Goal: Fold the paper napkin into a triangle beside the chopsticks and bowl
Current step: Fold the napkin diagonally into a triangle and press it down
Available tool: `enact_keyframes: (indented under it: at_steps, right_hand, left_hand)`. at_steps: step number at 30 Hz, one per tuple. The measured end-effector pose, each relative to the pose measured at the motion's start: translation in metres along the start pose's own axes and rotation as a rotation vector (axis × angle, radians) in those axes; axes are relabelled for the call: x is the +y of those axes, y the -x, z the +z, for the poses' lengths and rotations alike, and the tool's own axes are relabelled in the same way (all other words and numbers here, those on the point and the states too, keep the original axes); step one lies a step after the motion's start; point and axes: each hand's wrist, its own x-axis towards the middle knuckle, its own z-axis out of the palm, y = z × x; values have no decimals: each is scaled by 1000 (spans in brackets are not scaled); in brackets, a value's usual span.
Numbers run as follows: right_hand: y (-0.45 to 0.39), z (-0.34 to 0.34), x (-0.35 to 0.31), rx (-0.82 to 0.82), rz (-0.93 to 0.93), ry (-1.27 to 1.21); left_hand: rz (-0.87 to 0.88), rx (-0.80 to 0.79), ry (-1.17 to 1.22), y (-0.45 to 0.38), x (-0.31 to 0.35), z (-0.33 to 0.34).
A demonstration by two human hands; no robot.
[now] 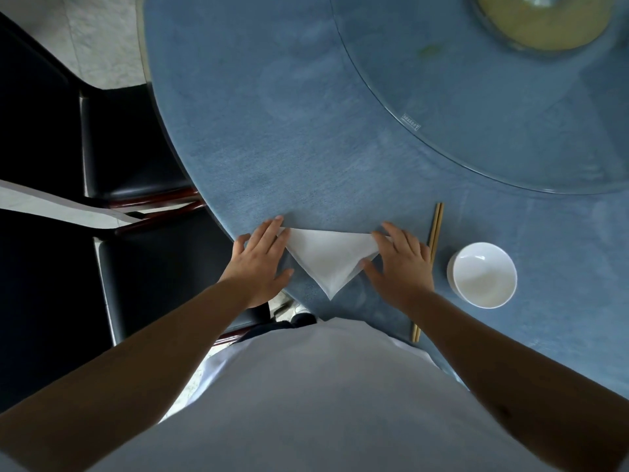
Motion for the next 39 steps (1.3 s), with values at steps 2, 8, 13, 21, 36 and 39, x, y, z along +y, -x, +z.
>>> enact_keyframes:
  at_steps: [2,8,13,21,36,39]
  right_hand:
    - [1,2,-2,65,115,-151]
    - [-7,-4,-5,208,551,-706]
    - [-9,-4,-3,71,253,-246]
    - [-30,-10,8,16,271,-246]
    - [-43,-19,17,74,95,-107]
    - [-42,-14,18,16,-32,-10]
  left_hand:
    - [-6,20,-1,2,3,0]
    - [62,4,-57,7,8,7]
    - [67,1,-71,7,10,10]
    - [42,-39,-74,2,6,8]
    - [12,-22,-56,-3,9,3]
    - [-12,21,19,-7,12,1]
